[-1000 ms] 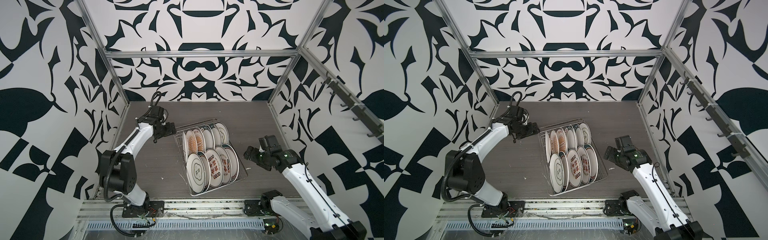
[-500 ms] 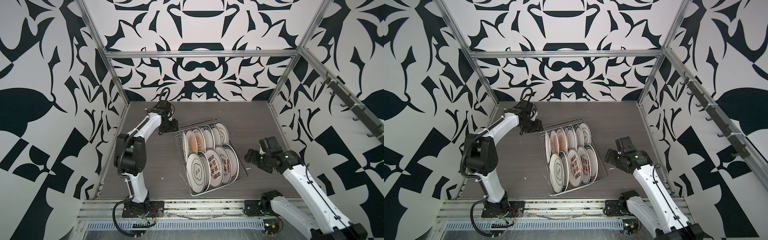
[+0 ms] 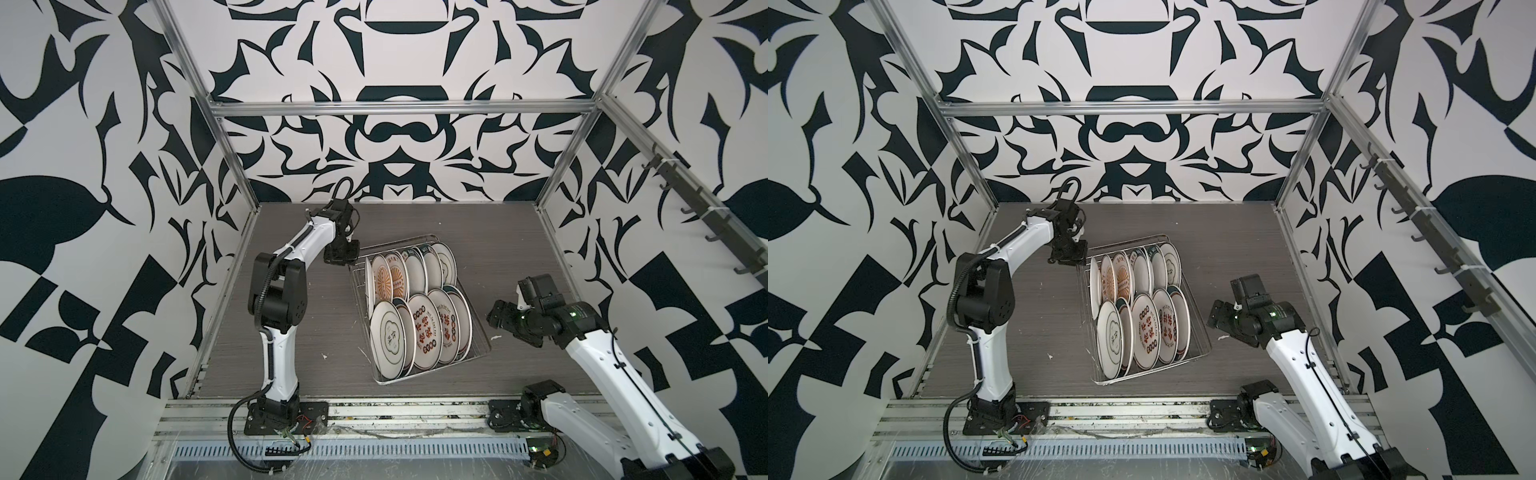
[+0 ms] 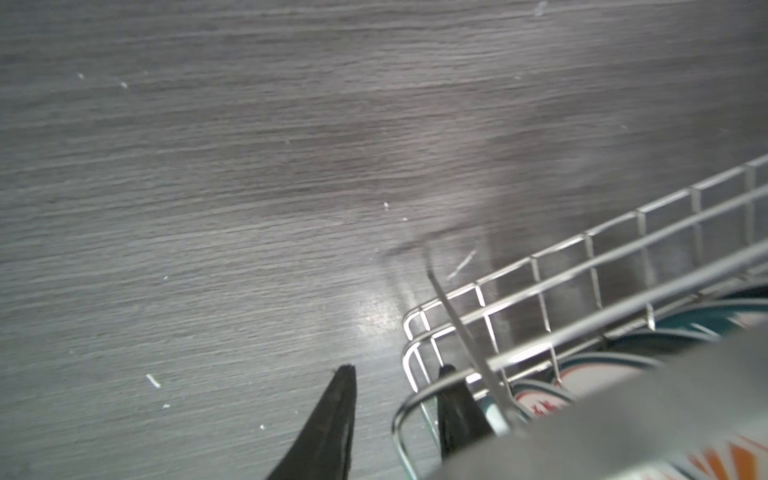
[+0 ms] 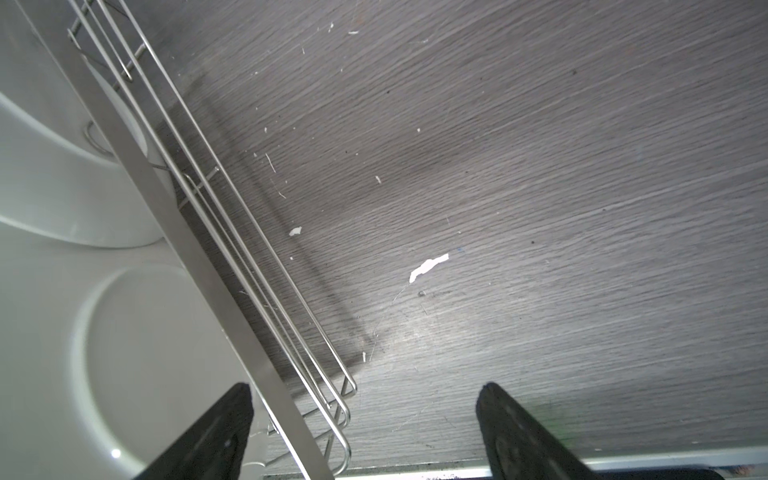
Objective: Unload the plates from the dish rack
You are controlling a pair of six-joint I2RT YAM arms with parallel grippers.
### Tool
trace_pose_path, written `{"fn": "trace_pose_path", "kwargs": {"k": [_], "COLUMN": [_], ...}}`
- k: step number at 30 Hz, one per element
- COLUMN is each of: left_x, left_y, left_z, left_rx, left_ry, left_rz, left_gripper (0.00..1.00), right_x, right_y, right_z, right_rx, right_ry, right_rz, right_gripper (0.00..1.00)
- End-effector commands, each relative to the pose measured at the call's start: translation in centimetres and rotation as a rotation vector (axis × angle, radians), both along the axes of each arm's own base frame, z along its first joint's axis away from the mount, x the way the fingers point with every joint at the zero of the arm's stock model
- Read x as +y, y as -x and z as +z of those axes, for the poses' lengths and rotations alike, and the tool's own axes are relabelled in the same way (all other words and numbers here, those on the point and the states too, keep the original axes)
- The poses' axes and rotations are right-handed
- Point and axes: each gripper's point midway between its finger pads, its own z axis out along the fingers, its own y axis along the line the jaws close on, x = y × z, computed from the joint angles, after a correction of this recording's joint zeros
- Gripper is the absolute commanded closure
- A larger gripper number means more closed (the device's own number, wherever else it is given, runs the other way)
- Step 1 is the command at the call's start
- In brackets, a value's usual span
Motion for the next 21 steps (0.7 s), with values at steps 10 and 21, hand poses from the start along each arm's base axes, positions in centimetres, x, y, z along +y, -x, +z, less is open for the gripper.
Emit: {"fn": "trace_pose_path", "kwargs": {"k": [10,21], "left_x": [5.5,12.8], "left_y": [-4.1,-4.5], "left_z": [-0.9,-2.5], "left_rx": [0.008,0.046], "left_ry": [-0.055,0.015], "left_rz": [0.197,0.476], "left_gripper": [0.73,0.77], "right_x": [1.2,5.4], "right_y": [-2.1,-5.0], "right_z": [0.7,2.8], "right_rx": [-0.031,-0.052], "right_ry": [-0.038,-0.23], "right_rz": [0.029,0.11], "right_gripper": [0.13,0.25]}}
